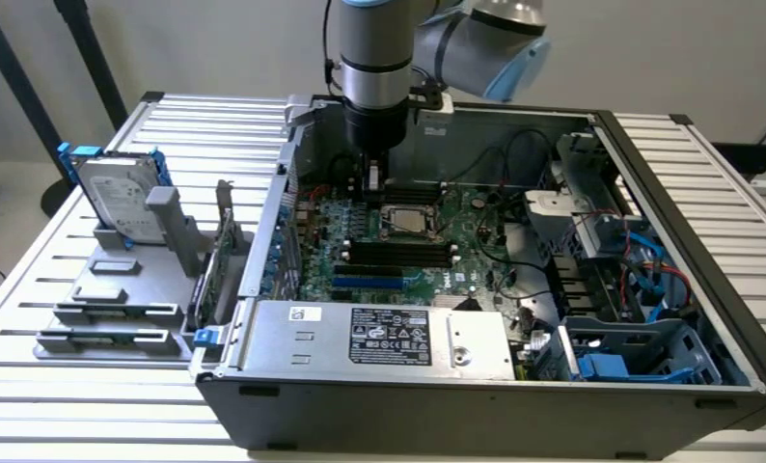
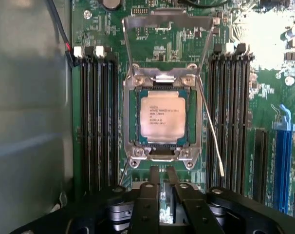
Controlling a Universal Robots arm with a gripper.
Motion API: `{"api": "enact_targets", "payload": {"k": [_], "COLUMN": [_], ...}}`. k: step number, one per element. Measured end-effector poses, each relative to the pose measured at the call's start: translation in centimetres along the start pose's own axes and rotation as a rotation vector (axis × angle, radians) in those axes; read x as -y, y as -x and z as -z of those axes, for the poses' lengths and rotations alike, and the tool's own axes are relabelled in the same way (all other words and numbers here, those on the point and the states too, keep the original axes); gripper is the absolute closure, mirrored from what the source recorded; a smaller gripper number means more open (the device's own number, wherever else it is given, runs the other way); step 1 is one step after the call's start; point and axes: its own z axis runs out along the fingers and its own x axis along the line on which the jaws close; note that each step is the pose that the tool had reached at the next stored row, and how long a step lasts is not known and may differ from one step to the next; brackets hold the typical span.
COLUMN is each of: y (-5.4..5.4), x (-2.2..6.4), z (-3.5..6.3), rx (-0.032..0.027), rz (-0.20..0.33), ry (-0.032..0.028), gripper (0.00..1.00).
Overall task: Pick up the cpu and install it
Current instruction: 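Place the cpu into insertion slot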
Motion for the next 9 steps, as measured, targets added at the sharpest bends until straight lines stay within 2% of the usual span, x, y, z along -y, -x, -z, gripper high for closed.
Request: {"api": "enact_targets", "payload": {"k": [1,2,9], "y": [-0.01,-0.02,-0.02], "x": [0.03,0.02,0.02], "z": [0.23,0.45,0.65], "rx": [-0.0001,-0.0002,-0.0002], "rz": [0.0,0.0,0.0], "ry": [0.0,0.0001,0.0], "gripper": [0.88,0.89,0.89]}}
